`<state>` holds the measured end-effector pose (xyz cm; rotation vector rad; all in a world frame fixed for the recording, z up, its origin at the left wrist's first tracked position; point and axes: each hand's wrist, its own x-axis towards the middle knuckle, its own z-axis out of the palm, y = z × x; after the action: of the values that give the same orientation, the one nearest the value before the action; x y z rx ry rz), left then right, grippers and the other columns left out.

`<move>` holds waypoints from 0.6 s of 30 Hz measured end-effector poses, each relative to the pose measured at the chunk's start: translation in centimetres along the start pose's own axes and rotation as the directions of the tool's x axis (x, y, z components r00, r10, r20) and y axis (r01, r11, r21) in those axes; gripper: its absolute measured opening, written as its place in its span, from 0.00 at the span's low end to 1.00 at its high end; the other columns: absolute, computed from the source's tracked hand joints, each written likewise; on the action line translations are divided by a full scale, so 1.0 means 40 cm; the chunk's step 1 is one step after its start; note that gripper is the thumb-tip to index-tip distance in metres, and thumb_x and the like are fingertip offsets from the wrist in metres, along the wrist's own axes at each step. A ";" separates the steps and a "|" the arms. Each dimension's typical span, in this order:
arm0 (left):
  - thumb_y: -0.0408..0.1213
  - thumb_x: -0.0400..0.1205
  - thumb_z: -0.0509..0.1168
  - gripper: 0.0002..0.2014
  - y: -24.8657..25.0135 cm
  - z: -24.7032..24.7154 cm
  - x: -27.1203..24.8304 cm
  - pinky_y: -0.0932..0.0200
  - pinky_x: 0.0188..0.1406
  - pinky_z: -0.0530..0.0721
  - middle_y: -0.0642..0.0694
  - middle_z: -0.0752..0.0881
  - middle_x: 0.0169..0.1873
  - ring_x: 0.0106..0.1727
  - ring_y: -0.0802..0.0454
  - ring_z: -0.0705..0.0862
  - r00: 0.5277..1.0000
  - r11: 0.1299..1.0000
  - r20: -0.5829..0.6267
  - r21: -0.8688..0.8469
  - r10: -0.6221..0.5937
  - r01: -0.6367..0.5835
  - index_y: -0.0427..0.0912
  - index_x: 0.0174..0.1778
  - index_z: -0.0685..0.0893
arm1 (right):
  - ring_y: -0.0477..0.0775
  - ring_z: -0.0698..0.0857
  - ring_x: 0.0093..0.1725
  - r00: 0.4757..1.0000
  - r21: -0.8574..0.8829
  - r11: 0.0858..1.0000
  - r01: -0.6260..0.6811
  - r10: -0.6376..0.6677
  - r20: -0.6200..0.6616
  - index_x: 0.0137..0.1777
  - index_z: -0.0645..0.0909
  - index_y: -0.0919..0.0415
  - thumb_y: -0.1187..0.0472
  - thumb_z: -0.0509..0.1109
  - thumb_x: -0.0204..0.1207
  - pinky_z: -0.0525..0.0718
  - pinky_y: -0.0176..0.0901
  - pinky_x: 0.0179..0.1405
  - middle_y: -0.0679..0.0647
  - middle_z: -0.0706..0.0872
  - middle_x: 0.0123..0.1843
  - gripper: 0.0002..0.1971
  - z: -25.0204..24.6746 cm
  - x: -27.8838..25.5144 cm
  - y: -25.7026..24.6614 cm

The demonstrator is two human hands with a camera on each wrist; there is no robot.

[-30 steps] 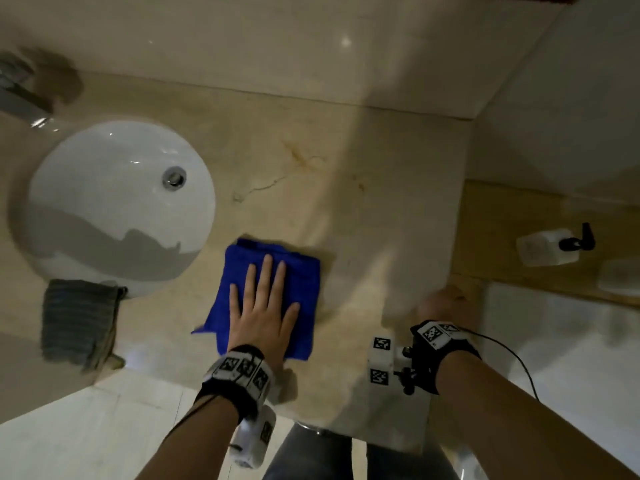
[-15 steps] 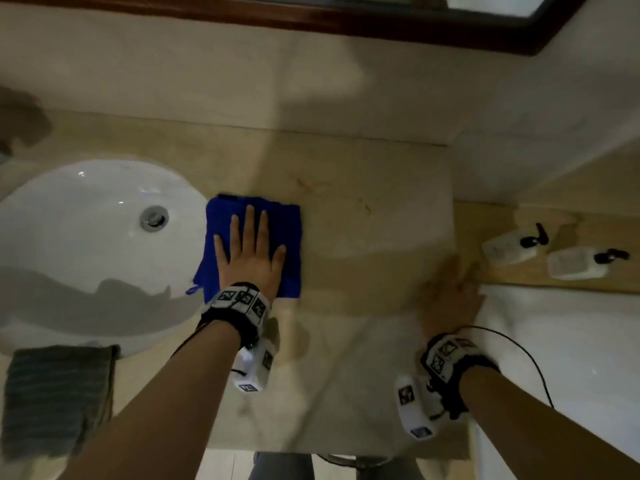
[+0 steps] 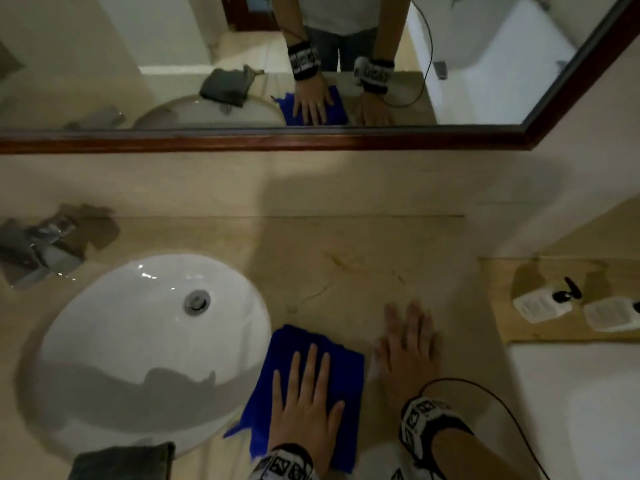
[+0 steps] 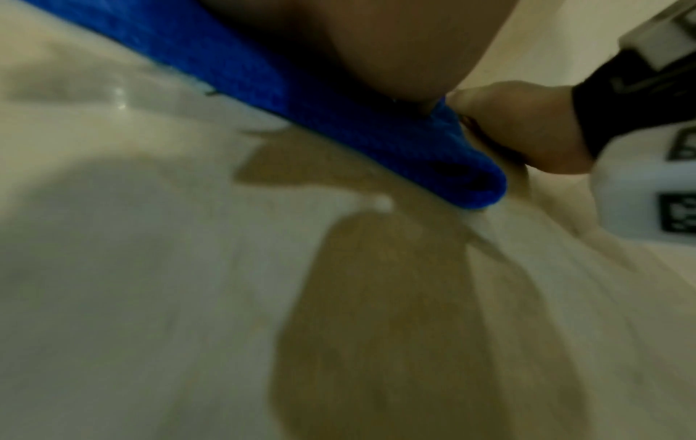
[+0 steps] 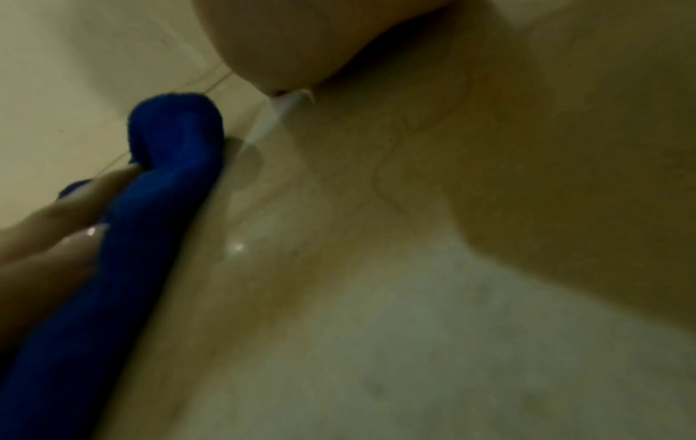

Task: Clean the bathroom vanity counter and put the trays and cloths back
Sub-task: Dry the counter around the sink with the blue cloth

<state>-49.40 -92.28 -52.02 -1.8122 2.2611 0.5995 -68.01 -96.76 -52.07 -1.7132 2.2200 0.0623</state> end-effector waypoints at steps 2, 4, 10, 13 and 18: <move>0.63 0.78 0.53 0.36 -0.001 -0.019 0.046 0.40 0.76 0.48 0.48 0.64 0.81 0.84 0.47 0.50 1.000 1.000 0.015 -0.024 -0.016 0.016 0.49 0.82 0.63 | 0.68 0.54 0.82 1.000 -0.010 1.000 -0.015 0.015 0.013 0.85 0.49 0.51 0.39 0.31 0.82 0.51 0.65 0.77 0.62 0.48 0.86 0.34 -0.005 0.004 -0.004; 0.62 0.82 0.43 0.35 0.003 -0.056 0.103 0.40 0.77 0.46 0.48 0.56 0.84 0.84 0.45 0.53 0.998 0.998 0.007 -0.031 -0.055 0.055 0.49 0.84 0.54 | 0.70 0.58 0.80 0.999 -0.027 0.999 -0.028 0.029 0.028 0.85 0.53 0.52 0.39 0.32 0.82 0.55 0.67 0.74 0.64 0.52 0.85 0.34 -0.006 0.010 -0.008; 0.63 0.80 0.24 0.36 0.005 -0.146 0.303 0.41 0.76 0.37 0.51 0.36 0.83 0.84 0.46 0.42 0.987 0.991 -0.092 0.029 -0.130 0.133 0.53 0.84 0.39 | 0.71 0.66 0.77 1.000 -0.030 0.999 -0.018 0.018 -0.022 0.82 0.61 0.51 0.41 0.35 0.82 0.61 0.71 0.75 0.64 0.60 0.83 0.33 -0.001 0.009 -0.001; 0.64 0.72 0.16 0.37 0.007 -0.163 0.367 0.41 0.79 0.32 0.54 0.23 0.77 0.80 0.52 0.29 0.981 0.983 -0.068 -0.001 -0.182 0.183 0.54 0.77 0.24 | 0.71 0.69 0.76 0.995 -0.022 1.000 0.003 -0.005 -0.103 0.80 0.67 0.51 0.44 0.48 0.80 0.61 0.72 0.75 0.65 0.63 0.82 0.29 0.005 0.008 0.004; 0.62 0.72 0.19 0.37 0.020 -0.159 0.358 0.42 0.80 0.31 0.54 0.23 0.77 0.78 0.53 0.26 0.974 0.979 -0.097 -0.030 -0.205 0.203 0.52 0.77 0.23 | 0.72 0.68 0.77 0.990 -0.031 0.998 0.048 -0.051 -0.132 0.81 0.63 0.51 0.43 0.44 0.81 0.59 0.73 0.75 0.65 0.61 0.83 0.30 0.024 0.011 0.008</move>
<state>-52.91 -107.55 -51.63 -2.0946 2.0976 0.5073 -68.19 -96.84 -53.17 -1.8358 2.2789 -0.0345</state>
